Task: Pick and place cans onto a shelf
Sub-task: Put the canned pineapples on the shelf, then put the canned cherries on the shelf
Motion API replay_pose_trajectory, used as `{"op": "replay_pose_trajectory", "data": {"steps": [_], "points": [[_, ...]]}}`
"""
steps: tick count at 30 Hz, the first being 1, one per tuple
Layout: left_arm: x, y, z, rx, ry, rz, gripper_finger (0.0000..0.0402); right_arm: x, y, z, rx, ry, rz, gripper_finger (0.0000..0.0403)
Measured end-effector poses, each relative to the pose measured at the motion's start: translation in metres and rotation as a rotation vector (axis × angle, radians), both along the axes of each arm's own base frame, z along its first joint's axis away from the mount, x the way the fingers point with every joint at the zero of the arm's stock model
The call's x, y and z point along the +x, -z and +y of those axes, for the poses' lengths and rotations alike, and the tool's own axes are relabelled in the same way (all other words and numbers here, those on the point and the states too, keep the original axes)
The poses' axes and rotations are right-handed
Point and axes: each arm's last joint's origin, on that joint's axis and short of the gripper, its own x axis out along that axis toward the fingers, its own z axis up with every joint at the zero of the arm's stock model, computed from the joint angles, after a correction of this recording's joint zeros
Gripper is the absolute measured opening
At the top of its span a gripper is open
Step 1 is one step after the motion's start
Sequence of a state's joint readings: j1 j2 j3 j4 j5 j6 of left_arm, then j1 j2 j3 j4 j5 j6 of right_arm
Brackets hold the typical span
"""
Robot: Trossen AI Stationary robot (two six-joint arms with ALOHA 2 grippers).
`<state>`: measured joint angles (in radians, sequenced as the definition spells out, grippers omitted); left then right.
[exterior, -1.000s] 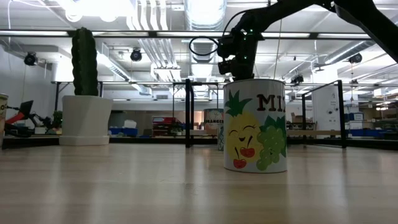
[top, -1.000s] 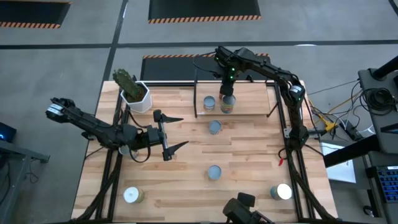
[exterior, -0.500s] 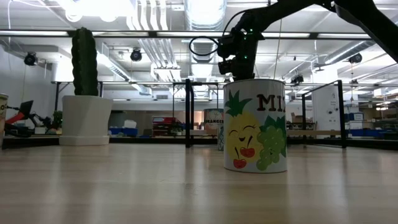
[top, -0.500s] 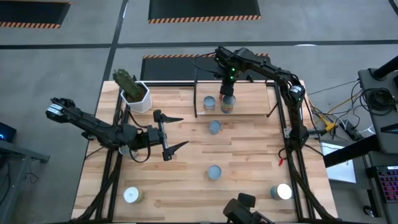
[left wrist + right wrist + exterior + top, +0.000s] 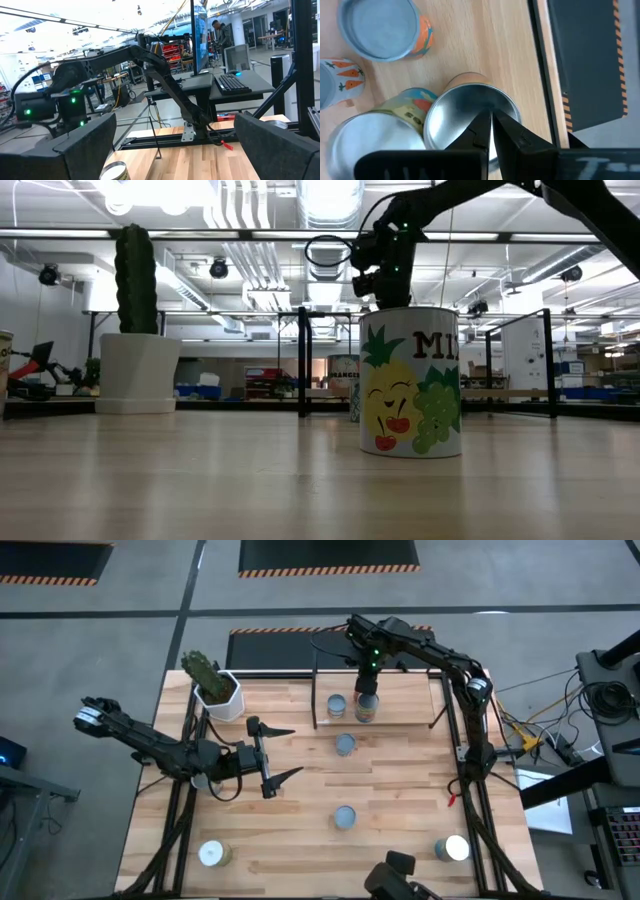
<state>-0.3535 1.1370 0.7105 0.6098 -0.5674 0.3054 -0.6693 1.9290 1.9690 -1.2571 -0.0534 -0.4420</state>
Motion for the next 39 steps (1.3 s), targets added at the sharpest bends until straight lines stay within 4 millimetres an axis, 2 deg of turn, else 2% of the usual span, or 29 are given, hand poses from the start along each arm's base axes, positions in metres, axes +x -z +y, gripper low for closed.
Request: {"op": "replay_pose_trajectory", "data": {"steps": [11,15,19,23,27,35,39], "points": [[0.0,0.0,0.0,0.0,0.0,0.0,0.0386,-0.016,-0.041,0.018,-0.051,0.048,-0.098,0.0009],[0.0,0.0,0.0,0.0,0.0,0.0,0.0386,-0.023,-0.059,0.031,-0.048,0.055,-0.155,0.0009],[0.0,0.0,0.0,0.0,0.0,0.0,0.0386,-0.029,-0.075,0.053,0.012,0.021,-0.254,0.0009],[0.0,0.0,0.0,0.0,0.0,0.0,0.0386,-0.03,-0.08,0.083,0.019,-0.011,-0.326,0.0009],[0.0,0.0,0.0,0.0,0.001,-0.001,0.0386,-0.031,-0.077,0.122,0.039,-0.06,-0.381,0.0009],[0.0,0.0,0.0,-0.005,0.001,-0.002,0.0386,-0.038,-0.055,0.204,0.104,-0.184,-0.463,0.0009],[0.0,0.0,0.0,-0.013,0.002,-0.004,0.0386,-0.049,-0.04,0.236,0.043,-0.208,-0.461,0.0009]]}}
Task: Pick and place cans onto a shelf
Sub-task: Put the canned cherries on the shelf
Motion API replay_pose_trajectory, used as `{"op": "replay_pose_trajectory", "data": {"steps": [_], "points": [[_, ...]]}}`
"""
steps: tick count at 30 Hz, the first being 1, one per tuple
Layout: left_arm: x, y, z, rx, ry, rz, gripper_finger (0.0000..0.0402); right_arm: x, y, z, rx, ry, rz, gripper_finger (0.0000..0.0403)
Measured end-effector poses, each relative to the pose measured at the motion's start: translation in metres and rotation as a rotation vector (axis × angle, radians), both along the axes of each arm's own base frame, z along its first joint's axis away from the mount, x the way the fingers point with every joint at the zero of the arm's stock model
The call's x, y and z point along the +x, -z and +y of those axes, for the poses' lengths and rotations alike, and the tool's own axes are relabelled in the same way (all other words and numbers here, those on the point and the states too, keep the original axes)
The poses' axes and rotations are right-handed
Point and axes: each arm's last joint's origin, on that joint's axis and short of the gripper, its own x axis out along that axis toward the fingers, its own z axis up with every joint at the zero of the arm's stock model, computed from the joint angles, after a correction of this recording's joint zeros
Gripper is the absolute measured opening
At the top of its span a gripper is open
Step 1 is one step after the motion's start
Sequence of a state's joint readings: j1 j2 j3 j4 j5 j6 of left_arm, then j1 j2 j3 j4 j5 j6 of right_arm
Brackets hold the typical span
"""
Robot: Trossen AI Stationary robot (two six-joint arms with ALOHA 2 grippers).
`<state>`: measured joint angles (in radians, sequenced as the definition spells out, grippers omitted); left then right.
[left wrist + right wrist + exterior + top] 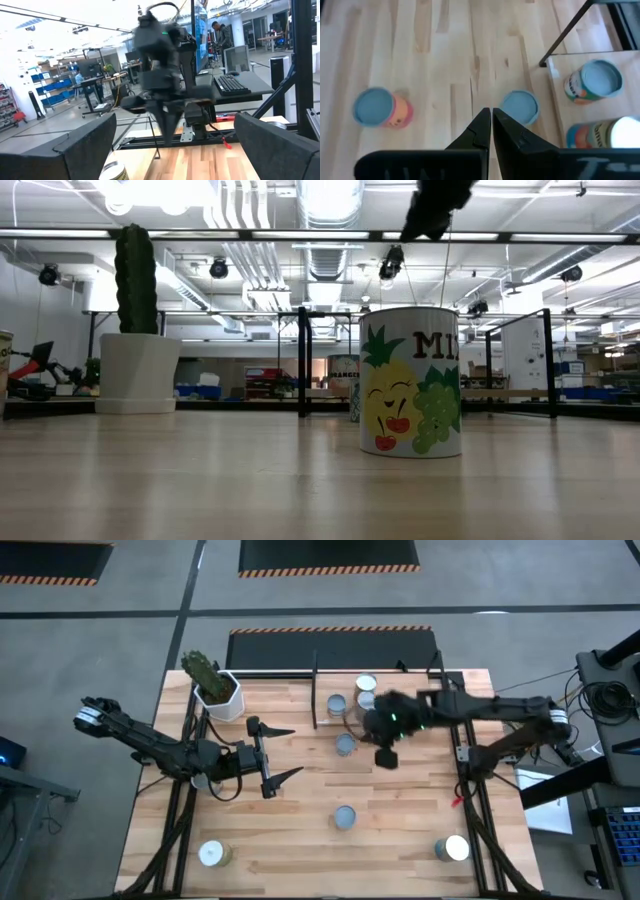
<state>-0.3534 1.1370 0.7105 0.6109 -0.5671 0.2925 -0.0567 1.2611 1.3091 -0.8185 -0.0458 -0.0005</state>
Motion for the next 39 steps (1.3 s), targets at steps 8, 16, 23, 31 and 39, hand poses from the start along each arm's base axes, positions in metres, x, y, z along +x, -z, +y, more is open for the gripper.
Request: {"op": "replay_pose_trajectory", "data": {"steps": [8,16,23,31,39], "points": [[0.0,0.0,0.0,-0.016,0.003,-0.003,0.0386,-0.023,0.026,0.036,-0.031,-0.074,-0.132,0.0009],[0.0,0.0,0.0,-0.021,0.004,-0.004,0.0386,-0.04,0.059,0.046,-0.008,-0.118,-0.357,0.0009],[0.0,0.0,0.0,-0.024,0.004,-0.005,0.0386,-0.04,0.095,0.047,-0.029,-0.142,-0.5,0.0009],[0.0,0.0,0.0,-0.024,0.004,-0.005,0.0386,-0.037,0.098,0.048,0.028,-0.106,-0.472,0.0009],[0.0,0.0,0.0,-0.039,0.007,-0.008,0.0386,-0.047,0.08,0.07,0.332,0.002,-0.043,0.0009]]}}
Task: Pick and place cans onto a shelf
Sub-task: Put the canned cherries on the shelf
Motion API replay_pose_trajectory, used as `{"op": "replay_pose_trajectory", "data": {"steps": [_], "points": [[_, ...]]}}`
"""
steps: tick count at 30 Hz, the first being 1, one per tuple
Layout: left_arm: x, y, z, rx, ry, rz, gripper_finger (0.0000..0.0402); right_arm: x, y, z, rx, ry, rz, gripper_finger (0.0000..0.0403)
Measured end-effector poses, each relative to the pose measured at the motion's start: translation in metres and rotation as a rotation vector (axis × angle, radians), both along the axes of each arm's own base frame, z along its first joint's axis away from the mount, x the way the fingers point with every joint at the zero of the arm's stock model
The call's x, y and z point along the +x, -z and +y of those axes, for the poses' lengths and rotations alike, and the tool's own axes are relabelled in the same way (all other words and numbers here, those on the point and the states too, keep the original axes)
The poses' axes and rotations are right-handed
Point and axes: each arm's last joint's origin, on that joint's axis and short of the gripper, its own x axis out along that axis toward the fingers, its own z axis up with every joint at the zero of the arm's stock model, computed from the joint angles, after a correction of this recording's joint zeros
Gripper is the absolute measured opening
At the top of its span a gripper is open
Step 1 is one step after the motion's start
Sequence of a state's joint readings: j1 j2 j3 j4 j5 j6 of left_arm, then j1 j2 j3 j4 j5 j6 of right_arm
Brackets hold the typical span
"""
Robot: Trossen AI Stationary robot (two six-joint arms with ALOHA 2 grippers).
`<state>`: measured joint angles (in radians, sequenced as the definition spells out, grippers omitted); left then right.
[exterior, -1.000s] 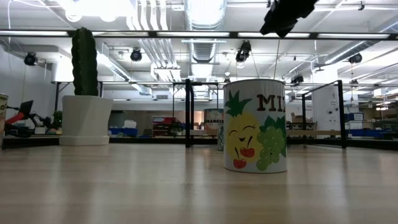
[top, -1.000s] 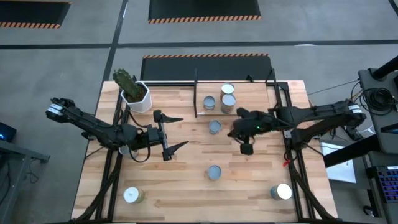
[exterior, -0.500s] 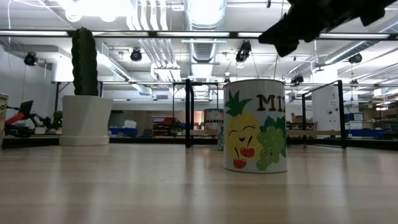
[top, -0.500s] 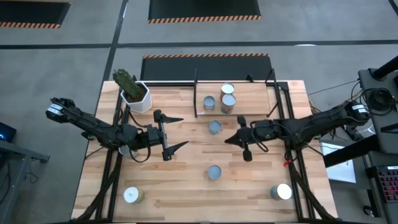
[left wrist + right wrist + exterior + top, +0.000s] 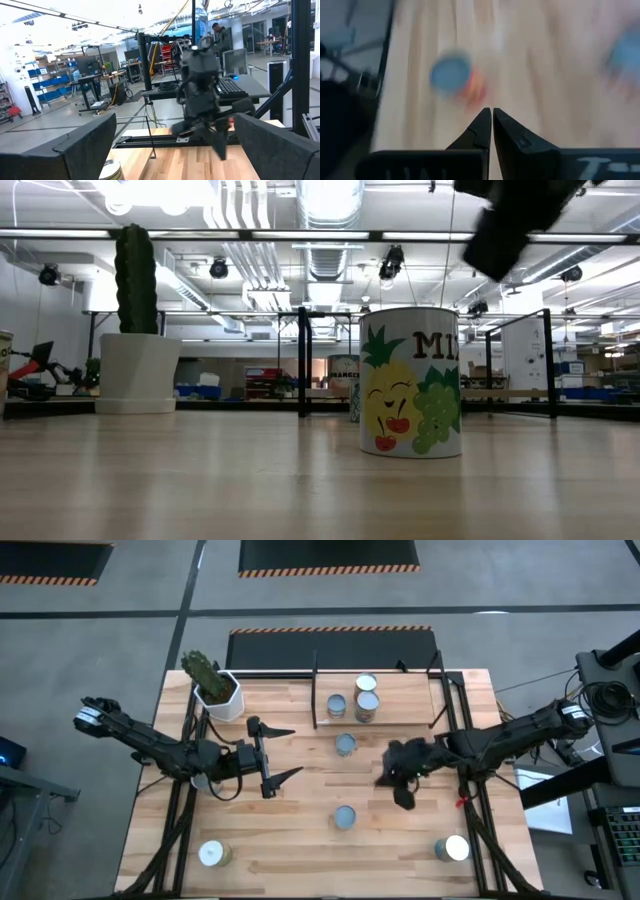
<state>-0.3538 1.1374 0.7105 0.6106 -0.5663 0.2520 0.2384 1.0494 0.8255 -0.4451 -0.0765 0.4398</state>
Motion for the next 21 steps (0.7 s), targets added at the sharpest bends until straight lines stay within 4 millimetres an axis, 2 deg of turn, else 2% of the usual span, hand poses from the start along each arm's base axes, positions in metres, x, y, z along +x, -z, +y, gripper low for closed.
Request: {"op": "replay_pose_trajectory", "data": {"steps": [6,9,14,18,21], "points": [[0.0,0.0,0.0,-0.008,0.001,-0.001,0.0386,-0.012,-0.024,0.036,0.213,0.137,0.5,0.0009],[0.0,0.0,0.0,-0.01,0.002,-0.002,0.0386,-0.014,-0.031,0.053,0.279,0.235,0.688,0.0009],[0.0,0.0,0.0,-0.025,0.004,-0.006,0.0386,-0.026,-0.034,0.09,0.383,0.317,0.86,0.0009],[0.0,0.001,0.0,-0.022,0.004,0.003,0.0386,-0.053,-0.029,0.113,0.392,0.42,0.962,0.0009],[0.0,0.001,0.0,-0.017,0.004,0.006,0.0386,-0.075,-0.025,0.12,0.392,0.517,0.985,0.0009]]}}
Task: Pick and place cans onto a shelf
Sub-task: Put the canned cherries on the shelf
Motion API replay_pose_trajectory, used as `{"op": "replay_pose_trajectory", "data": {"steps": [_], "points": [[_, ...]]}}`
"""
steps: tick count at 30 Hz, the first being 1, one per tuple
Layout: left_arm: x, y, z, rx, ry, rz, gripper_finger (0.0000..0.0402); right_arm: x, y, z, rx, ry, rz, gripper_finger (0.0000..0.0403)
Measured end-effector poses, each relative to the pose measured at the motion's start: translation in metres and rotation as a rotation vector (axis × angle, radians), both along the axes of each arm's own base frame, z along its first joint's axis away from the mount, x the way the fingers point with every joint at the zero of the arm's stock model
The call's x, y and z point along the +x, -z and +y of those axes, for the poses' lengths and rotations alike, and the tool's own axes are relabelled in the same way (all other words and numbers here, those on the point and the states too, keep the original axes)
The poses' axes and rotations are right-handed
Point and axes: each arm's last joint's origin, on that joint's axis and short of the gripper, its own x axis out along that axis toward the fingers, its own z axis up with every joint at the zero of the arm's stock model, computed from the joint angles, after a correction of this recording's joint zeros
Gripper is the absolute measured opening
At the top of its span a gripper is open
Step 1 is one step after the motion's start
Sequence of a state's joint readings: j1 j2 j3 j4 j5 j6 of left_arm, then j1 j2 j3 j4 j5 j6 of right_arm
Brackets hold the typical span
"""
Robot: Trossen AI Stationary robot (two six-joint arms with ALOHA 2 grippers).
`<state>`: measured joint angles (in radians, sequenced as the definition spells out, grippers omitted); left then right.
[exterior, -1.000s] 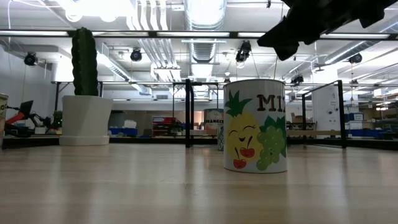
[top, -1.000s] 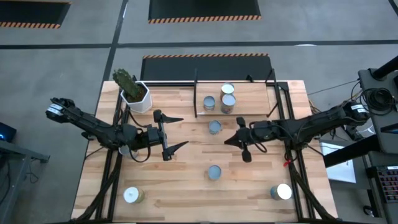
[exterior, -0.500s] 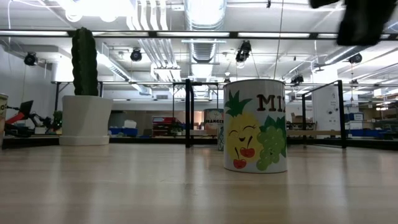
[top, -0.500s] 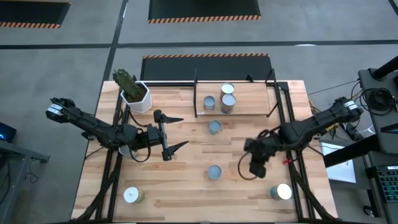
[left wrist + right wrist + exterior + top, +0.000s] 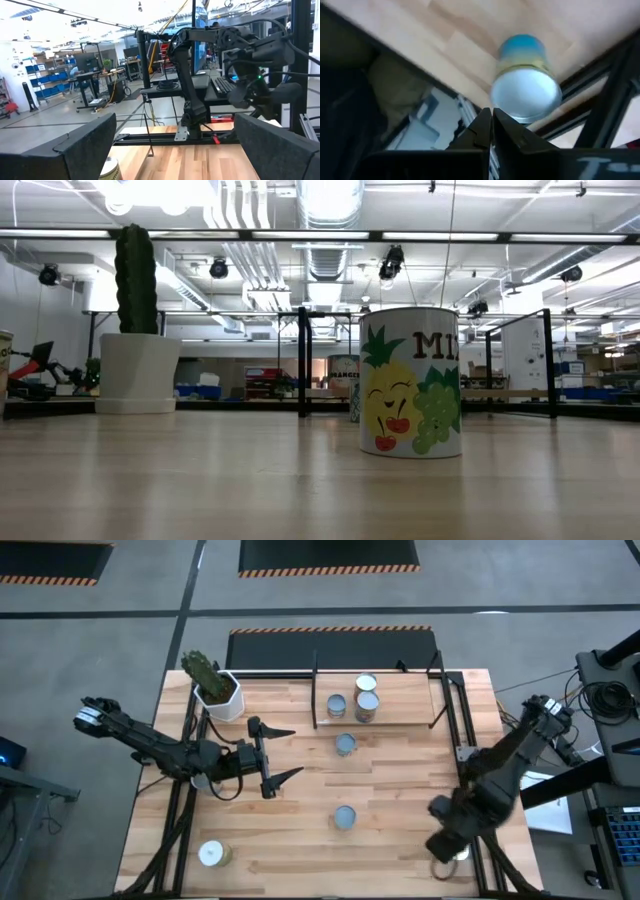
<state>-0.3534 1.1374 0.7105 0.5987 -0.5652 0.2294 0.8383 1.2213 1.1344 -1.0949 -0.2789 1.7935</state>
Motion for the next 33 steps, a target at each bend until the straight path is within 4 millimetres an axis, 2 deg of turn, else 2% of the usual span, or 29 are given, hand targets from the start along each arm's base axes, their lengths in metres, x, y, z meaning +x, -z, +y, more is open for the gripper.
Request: {"op": "replay_pose_trajectory", "data": {"steps": [4,9,13,20,25,29,33], "points": [[0.0,-0.001,0.0,0.019,0.002,-0.002,0.0386,-0.02,0.01,0.003,-0.075,0.107,0.009,0.0009],[0.0,-0.01,0.0,0.014,0.0,-0.028,0.0386,-0.024,0.013,0.007,-0.065,0.111,0.015,0.0033],[0.001,-0.01,0.0,0.016,0.0,-0.025,0.0386,-0.024,0.015,0.008,-0.068,0.153,0.043,0.009],[0.002,-0.009,-0.001,0.017,-0.001,-0.018,0.0386,-0.024,0.016,0.008,-0.068,0.232,0.078,0.0236],[0.002,-0.008,-0.001,0.016,-0.003,-0.013,0.0386,-0.024,0.029,0.012,-0.079,0.238,0.187,0.0324],[0.002,-0.008,-0.001,0.016,-0.005,-0.013,0.0386,-0.022,0.038,0.018,-0.085,0.19,0.227,0.0364],[0.002,-0.008,-0.001,0.016,-0.005,-0.013,0.0386,-0.018,0.042,0.023,-0.074,0.176,0.215,0.0369]]}}
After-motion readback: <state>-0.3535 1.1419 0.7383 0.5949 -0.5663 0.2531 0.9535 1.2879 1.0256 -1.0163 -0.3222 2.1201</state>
